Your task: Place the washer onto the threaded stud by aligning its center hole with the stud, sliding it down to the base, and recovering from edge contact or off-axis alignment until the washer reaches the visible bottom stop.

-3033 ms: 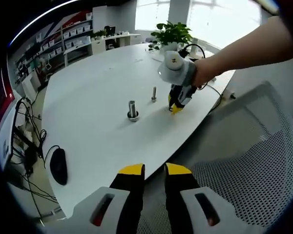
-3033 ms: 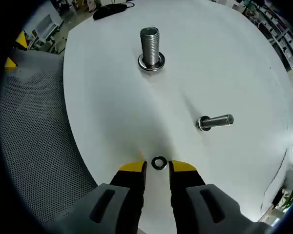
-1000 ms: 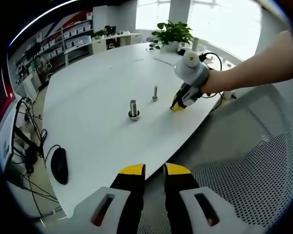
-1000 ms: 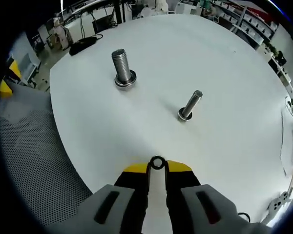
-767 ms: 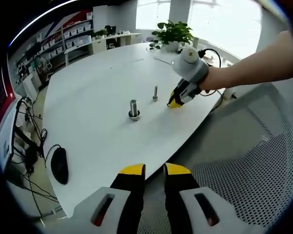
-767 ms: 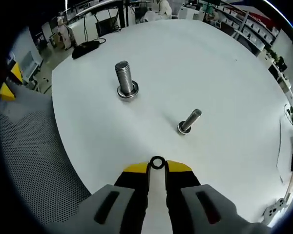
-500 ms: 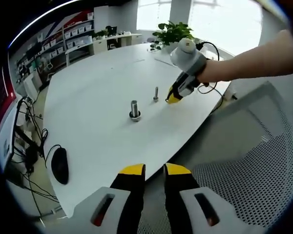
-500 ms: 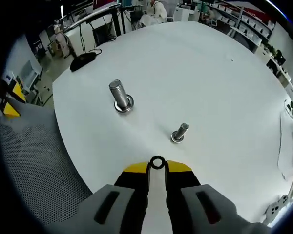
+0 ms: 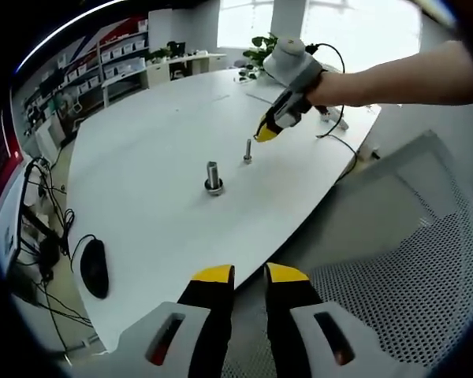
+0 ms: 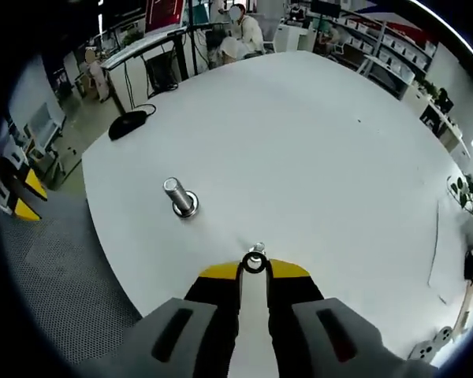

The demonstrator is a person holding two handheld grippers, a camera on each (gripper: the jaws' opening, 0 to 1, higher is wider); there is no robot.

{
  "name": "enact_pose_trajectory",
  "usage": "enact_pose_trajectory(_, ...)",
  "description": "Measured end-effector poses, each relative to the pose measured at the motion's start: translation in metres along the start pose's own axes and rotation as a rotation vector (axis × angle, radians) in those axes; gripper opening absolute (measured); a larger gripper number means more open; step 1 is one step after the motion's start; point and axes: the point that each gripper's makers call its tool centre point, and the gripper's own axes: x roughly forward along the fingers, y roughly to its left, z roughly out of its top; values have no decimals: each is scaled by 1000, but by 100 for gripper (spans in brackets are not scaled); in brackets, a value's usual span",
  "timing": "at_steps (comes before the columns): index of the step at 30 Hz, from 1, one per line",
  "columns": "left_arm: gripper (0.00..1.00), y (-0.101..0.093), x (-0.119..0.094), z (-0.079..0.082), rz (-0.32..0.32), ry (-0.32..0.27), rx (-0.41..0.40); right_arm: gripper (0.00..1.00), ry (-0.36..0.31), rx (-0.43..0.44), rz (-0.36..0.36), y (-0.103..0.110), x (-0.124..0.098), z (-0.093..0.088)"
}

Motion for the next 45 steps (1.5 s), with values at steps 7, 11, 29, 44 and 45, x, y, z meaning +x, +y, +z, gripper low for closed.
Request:
enact_pose_trajectory(7,13,-2,0,-1,-5,5,5,14,17,-21,-3,-2,3,0)
enact_pose_trajectory(11,13,-2,0,-2,-3,8,9,14,32,-40,-1,1,6,1)
enact_pose_trajectory(29,13,2,0,-3,11,12,1,14,47,-106,-11,-4,14,5)
enact_pose_trajectory(44,13,4,0,-5,30,19,-5,14,102,-150,5,-5,32,-4)
enact_pose_trajectory(45,13,5,-1,-5,33,20,-7,14,104,-153,9,-6,35,-4)
